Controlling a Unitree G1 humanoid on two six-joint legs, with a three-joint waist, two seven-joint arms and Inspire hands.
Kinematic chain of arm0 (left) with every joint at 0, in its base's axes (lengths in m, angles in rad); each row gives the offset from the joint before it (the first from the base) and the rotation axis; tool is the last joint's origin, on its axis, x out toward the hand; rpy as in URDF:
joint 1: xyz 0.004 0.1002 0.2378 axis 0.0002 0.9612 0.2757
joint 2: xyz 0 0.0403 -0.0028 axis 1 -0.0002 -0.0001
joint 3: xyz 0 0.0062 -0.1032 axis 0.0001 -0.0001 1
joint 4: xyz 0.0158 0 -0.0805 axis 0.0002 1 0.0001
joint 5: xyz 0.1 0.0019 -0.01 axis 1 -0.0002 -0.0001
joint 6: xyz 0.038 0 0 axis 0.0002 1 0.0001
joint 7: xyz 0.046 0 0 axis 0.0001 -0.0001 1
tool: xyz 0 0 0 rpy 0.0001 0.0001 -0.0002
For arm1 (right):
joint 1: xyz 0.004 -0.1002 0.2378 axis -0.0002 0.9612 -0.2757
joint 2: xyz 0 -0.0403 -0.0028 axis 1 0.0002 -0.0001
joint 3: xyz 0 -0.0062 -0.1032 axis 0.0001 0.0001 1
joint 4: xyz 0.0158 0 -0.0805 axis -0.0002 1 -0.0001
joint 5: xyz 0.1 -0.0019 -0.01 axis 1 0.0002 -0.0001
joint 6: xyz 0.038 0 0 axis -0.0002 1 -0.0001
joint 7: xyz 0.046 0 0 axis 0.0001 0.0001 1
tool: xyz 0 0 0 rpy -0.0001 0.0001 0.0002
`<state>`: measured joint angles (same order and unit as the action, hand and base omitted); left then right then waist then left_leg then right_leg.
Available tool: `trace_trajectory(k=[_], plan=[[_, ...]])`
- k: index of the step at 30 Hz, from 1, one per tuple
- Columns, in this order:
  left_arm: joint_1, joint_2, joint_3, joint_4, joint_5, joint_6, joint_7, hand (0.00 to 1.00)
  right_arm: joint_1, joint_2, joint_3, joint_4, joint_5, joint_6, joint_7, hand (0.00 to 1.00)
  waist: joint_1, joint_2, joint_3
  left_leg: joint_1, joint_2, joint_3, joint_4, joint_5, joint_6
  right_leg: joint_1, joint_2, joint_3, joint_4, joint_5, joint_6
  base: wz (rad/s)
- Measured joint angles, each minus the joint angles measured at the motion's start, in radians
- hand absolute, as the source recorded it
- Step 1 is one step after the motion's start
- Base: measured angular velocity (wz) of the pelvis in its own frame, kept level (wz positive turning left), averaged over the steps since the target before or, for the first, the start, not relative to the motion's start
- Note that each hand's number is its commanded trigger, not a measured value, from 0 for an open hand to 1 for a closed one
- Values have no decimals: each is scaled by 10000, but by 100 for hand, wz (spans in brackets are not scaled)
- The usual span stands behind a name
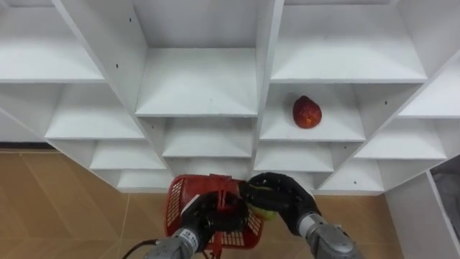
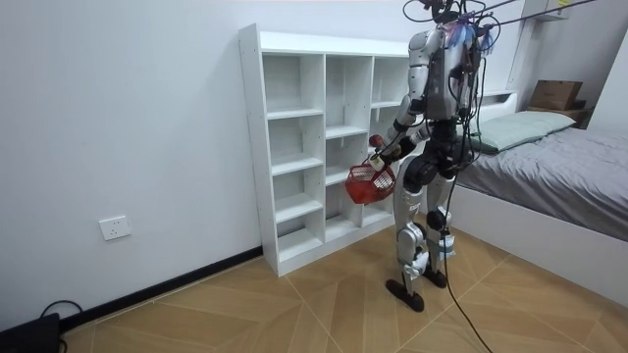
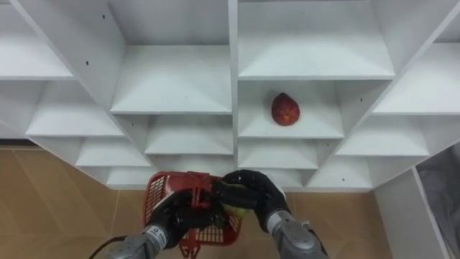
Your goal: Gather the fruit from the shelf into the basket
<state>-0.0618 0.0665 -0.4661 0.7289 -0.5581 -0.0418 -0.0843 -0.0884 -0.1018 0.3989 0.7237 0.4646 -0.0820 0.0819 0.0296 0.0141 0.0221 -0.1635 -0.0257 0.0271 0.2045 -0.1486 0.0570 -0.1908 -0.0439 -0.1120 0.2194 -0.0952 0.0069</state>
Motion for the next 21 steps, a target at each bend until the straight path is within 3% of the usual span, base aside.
trace_trajectory(k=[9, 11, 12, 13, 14, 15, 21], plan=[[-2, -74, 218, 0, -395, 198, 89, 100, -441, 262, -13, 600, 576, 193, 11, 100, 29, -21, 30, -2, 1, -8, -23, -1, -1, 1, 3, -14, -12, 0, 0, 0], [-3, -77, 207, -6, -427, 217, 90, 100, -442, 289, 5, 623, 623, 201, 7, 94, 24, -40, 60, -11, 1, -9, -19, -2, -1, -1, 4, -16, -14, 0, 0, 0], [-3, -78, 207, -9, -502, 228, 90, 100, -442, 299, 4, 623, 625, 205, 3, 87, 13, -50, 80, -22, 1, -8, -19, -3, -1, -4, 4, -16, -23, 0, 0, 0], [-3, -80, 206, -12, -609, 282, 90, 100, -443, 299, 1, 623, 627, 215, 3, 67, 7, -54, 84, -33, 1, -7, -14, -4, -2, -11, 6, -12, -39, 0, 0, 0], [-3, -83, 206, -12, -620, 298, 90, 100, -443, 299, 0, 623, 628, 235, 1, 37, 7, -54, 84, -37, 1, -6, -7, -5, -2, -11, 7, -12, -53, 0, 0, 0], [-3, -83, 209, -13, -639, 332, 90, 100, -446, 299, -3, 623, 640, 287, 0, 0, 6, -54, 83, -47, 1, -3, -1, -4, -2, -11, 10, -10, -85, 0, 0, 0], [-24, -72, 279, -28, -807, 366, 155, 100, -453, 323, 18, 623, 847, 293, 8, 0, -4, -51, 82, -86, 17, -6, -9, -11, -11, -15, 30, -12, -153, 5, -7, 0]])
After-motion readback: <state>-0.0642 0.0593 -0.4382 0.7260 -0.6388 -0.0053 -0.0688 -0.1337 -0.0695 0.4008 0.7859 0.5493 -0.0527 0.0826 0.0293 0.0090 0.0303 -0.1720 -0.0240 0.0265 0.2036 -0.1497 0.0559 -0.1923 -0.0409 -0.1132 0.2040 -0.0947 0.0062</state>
